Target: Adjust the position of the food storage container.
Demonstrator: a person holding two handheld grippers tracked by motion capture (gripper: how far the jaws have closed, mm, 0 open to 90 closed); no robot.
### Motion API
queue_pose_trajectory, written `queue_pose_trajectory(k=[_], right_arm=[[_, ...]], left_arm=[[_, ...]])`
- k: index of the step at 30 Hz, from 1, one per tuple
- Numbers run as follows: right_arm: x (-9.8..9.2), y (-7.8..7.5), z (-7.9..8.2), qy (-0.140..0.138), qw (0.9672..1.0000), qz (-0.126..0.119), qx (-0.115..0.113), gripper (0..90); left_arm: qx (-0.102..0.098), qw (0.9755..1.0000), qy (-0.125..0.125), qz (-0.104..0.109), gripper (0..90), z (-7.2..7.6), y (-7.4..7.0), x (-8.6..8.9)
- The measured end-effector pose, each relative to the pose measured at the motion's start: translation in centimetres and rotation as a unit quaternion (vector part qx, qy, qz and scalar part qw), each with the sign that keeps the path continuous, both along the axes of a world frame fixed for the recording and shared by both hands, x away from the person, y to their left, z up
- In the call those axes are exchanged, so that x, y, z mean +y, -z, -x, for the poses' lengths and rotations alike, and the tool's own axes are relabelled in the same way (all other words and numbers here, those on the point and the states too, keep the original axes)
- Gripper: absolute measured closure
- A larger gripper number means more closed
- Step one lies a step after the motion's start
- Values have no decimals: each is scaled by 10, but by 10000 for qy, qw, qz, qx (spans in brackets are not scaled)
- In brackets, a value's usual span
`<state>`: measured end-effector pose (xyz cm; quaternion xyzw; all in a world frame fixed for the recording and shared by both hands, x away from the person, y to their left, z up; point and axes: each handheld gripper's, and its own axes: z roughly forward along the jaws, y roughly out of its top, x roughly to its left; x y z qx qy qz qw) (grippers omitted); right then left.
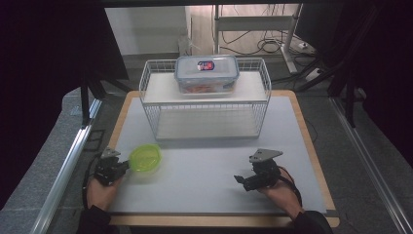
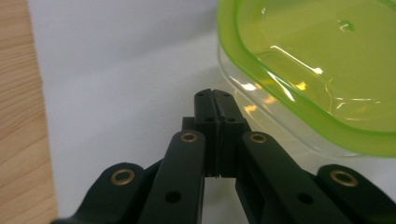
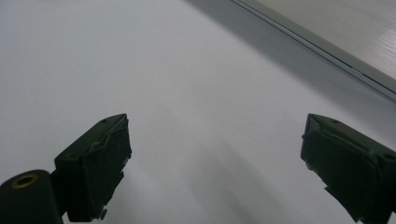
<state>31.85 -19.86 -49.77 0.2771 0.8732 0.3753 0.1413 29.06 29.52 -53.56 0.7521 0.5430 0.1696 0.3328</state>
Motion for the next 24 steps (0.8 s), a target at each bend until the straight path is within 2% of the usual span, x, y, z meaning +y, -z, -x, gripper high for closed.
queue_pose_trajectory(k=[11,16,24], right_arm=[[0,1,0,-12,10000,12,20,88],[0,1,-1,-13,10000,21,22,88],[0,2,-1,-9,10000,31,35,88]], left_arm=[[72,9997,204,115,895,-8,2,-12],[64,9994,332,48,895,-11,2,-22],[99,9987,489,120,895,-14,1,-32]])
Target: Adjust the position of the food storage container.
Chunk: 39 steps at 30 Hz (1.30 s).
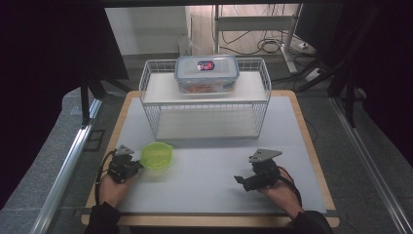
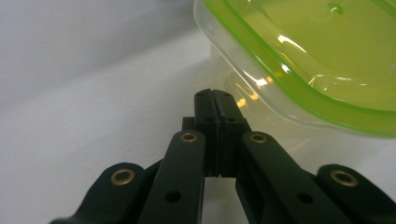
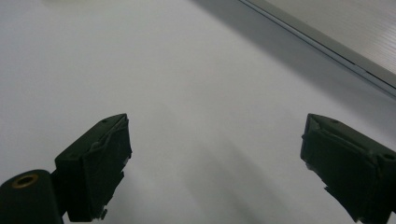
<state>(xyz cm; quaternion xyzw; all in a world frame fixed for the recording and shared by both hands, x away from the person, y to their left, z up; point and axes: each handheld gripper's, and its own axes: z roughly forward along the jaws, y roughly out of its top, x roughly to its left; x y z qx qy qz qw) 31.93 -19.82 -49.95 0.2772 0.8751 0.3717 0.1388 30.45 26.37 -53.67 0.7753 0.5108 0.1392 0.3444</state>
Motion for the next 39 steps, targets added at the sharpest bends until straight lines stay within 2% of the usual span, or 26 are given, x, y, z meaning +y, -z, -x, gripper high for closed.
queue_pose_trajectory(k=[6,9,14,28,39], right_arm=[[0,0,0,4,10000,16,11,88],[0,0,0,3,10000,21,10,88],[0,1,0,-5,10000,33,16,88],[1,2,0,7,10000,41,56,88],[1,2,0,-3,10000,63,58,88]], left_arm=[[18,9997,219,-66,895,-3,-1,-16],[4,9995,304,-32,895,-3,-2,-25],[34,9983,567,-99,895,-5,-3,-42],[3,9972,738,-104,894,-12,-4,-67],[-50,9943,1039,-233,893,-21,-5,-93]])
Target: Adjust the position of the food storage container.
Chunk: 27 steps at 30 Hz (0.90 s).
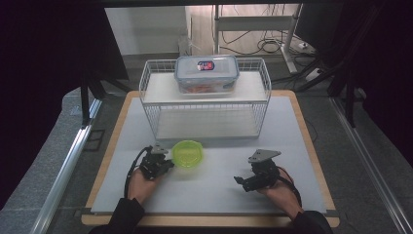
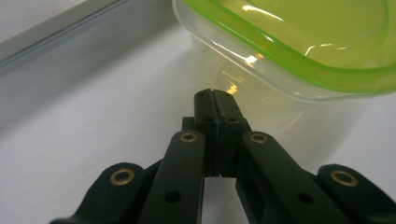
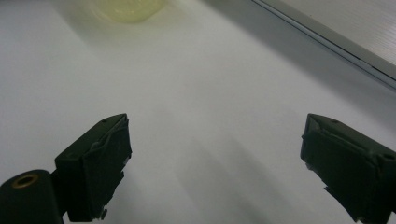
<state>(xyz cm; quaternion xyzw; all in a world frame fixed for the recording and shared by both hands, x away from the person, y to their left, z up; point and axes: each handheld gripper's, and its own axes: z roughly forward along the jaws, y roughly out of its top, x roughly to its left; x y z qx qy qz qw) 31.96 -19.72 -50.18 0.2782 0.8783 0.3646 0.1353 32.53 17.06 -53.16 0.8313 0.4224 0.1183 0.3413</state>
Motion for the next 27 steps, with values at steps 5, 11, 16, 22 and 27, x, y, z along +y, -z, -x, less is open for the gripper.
queue_pose_trajectory(k=[5,11,16,22,27], right_arm=[[0,0,0,-2,10000,-2,13,88],[-1,1,-1,2,10000,-31,28,88],[-2,0,-2,36,9999,-125,68,88],[-2,-1,-3,32,9995,-268,142,92],[-1,-2,-3,-7,9992,-367,146,92]], left_arm=[[-67,9999,141,-53,889,-4,-1,-15],[-77,9996,239,-163,871,-3,-2,-19],[-99,9998,168,-46,850,1,-6,-11],[-170,9997,141,-118,777,8,-10,-4],[-324,9994,44,-110,651,19,-15,4]])
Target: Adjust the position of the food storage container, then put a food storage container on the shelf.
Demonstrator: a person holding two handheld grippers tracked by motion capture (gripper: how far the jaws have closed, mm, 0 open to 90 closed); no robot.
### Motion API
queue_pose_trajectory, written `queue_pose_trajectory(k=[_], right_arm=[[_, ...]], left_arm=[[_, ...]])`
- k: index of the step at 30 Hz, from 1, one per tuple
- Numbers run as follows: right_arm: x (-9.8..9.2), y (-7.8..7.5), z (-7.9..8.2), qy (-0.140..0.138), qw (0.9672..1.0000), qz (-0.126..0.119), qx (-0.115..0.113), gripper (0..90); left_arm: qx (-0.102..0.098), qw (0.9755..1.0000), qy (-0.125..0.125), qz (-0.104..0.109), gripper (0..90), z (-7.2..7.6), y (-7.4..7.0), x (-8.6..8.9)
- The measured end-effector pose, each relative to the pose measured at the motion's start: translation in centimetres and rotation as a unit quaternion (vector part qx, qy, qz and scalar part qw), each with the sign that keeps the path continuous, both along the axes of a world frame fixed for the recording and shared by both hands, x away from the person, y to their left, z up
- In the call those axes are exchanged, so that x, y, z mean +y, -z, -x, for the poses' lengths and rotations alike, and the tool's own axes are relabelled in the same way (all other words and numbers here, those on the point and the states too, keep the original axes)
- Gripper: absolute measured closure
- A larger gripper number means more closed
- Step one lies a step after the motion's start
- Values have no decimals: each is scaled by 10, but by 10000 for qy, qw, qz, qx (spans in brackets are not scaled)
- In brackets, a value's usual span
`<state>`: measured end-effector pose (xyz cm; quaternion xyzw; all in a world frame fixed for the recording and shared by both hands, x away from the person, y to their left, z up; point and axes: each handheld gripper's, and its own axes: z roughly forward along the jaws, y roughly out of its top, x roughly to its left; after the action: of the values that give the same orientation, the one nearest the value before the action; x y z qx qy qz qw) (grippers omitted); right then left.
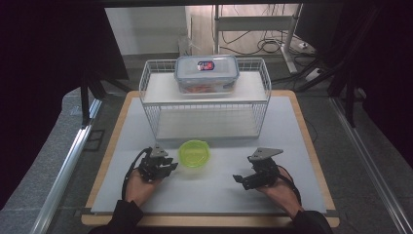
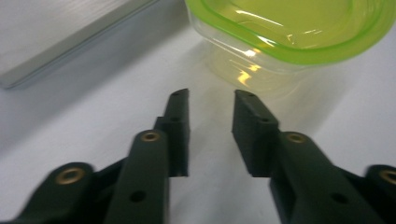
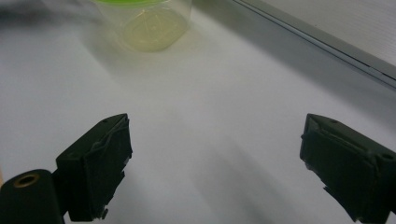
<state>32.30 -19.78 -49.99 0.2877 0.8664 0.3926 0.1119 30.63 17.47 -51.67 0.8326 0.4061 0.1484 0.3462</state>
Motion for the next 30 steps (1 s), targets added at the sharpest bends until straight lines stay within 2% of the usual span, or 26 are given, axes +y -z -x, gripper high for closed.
queue_pose_trajectory(k=[7,8,11,13,17,21,26,27,30], right_arm=[[0,0,-2,-37,10000,-27,-80,83],[0,0,-2,-37,10000,-27,-80,83],[0,0,-2,-44,10000,4,-54,74],[0,1,-2,-58,10000,2,-46,69],[1,1,-2,-95,9999,39,-70,65],[1,0,-2,38,10000,-13,-69,36],[3,-3,-8,146,9997,-212,18,10],[4,-4,-11,173,9993,-300,106,10],[8,-6,-15,173,9991,-322,223,19]], left_arm=[[-203,9997,19,111,334,16,-4,8],[-249,9996,8,167,334,18,-4,9],[-268,9990,32,356,171,27,-3,13],[-260,9991,23,337,119,29,-3,14],[-271,9991,19,330,71,41,-2,18],[-358,9988,33,331,48,48,-1,20],[-399,9990,26,176,48,53,1,21],[-413,9990,15,150,49,54,1,21],[-446,9989,-4,120,50,56,1,21]])
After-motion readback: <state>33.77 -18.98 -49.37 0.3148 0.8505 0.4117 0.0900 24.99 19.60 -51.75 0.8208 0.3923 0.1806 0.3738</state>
